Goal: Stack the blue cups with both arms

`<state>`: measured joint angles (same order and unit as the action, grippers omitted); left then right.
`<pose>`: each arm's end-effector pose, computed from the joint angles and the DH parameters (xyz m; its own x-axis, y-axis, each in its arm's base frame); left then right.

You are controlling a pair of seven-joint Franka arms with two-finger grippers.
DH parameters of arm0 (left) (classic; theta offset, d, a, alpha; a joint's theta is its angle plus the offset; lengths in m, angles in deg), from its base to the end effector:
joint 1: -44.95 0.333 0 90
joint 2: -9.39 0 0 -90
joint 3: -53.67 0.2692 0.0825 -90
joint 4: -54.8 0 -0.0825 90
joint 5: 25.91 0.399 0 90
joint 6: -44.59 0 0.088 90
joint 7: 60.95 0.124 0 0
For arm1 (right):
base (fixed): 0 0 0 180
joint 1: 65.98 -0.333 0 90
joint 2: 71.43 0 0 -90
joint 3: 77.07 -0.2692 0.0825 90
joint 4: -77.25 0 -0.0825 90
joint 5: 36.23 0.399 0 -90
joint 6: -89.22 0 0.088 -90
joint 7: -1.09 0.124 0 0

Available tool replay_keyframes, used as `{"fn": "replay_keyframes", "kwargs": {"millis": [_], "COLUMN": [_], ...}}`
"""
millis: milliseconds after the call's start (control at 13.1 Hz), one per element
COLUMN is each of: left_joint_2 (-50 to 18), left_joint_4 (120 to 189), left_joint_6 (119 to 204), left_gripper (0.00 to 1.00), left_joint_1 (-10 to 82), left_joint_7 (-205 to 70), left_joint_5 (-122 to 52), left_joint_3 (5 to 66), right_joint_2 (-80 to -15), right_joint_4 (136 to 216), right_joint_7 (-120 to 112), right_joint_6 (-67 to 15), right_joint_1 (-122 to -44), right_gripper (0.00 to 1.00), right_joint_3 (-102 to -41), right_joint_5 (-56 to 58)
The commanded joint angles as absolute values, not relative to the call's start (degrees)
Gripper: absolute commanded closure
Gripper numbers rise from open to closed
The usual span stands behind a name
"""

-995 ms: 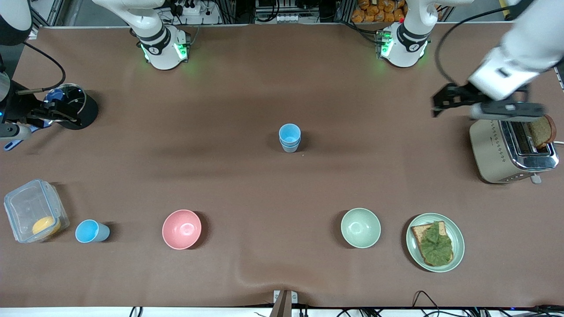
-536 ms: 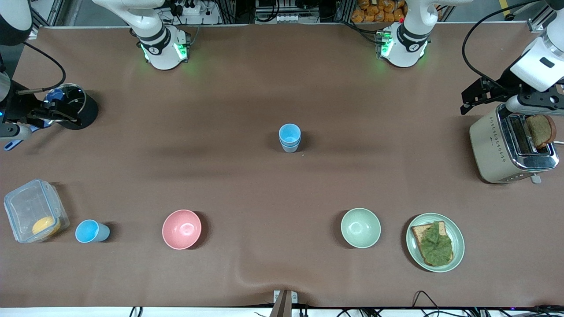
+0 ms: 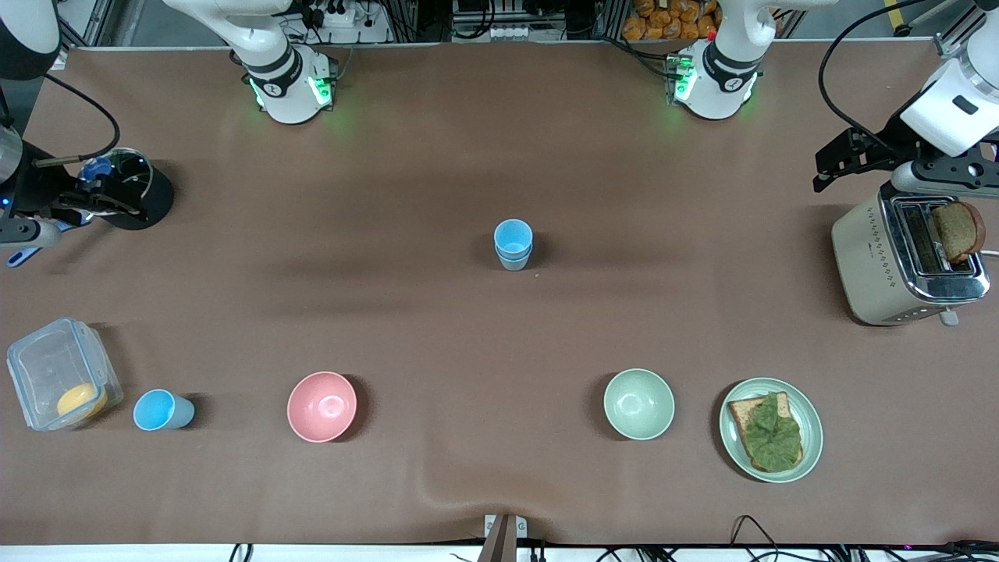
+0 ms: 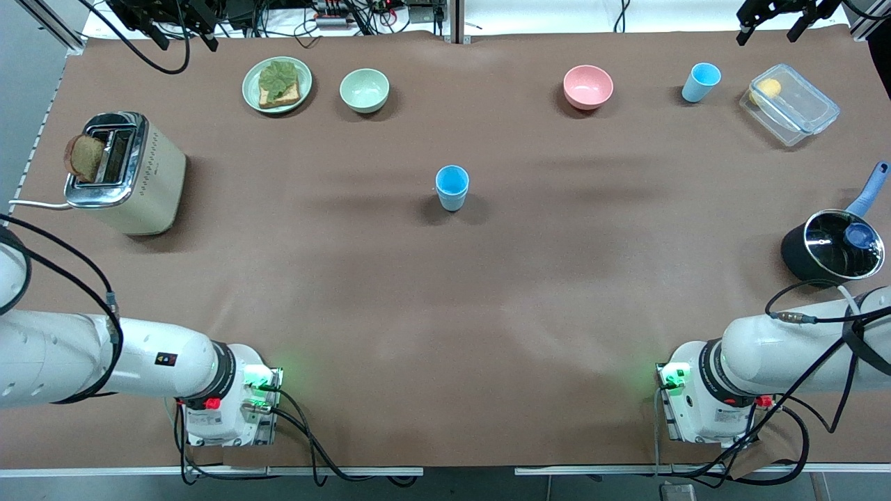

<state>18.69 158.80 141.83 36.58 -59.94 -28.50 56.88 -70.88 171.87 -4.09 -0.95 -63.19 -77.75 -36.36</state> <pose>0.5333 -0.0517 0.5416 0.9938 -0.1020 0.0448 -0.1044 -0.9931 0.0533 0.5664 -0.0212 0.5164 0.9948 0.0537 -0.0870 0.0534 -0.9986 -0.0057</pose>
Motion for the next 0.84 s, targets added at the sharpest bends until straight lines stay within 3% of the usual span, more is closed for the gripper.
{"fn": "replay_keyframes", "kwargs": {"millis": [0,766], "left_joint_2": [19.3,19.1], "left_joint_4": [158.5,157.7], "left_joint_6": [139.9,140.0], "left_gripper": [0.00,0.00], "left_joint_1": [37.1,38.9], "left_joint_7": [-60.8,-63.2], "left_joint_5": [-26.9,-26.4], "left_joint_3": [56.7,56.5], "right_joint_2": [-70.2,-70.2], "right_joint_4": [170.4,170.5], "right_joint_7": [-4.4,-4.4], "right_joint_6": [0.2,0.5], "right_joint_1": [-62.7,-62.7], "right_gripper": [0.00,0.00], "right_joint_3": [-78.1,-78.1], "right_joint_5": [-35.4,-35.4]}}
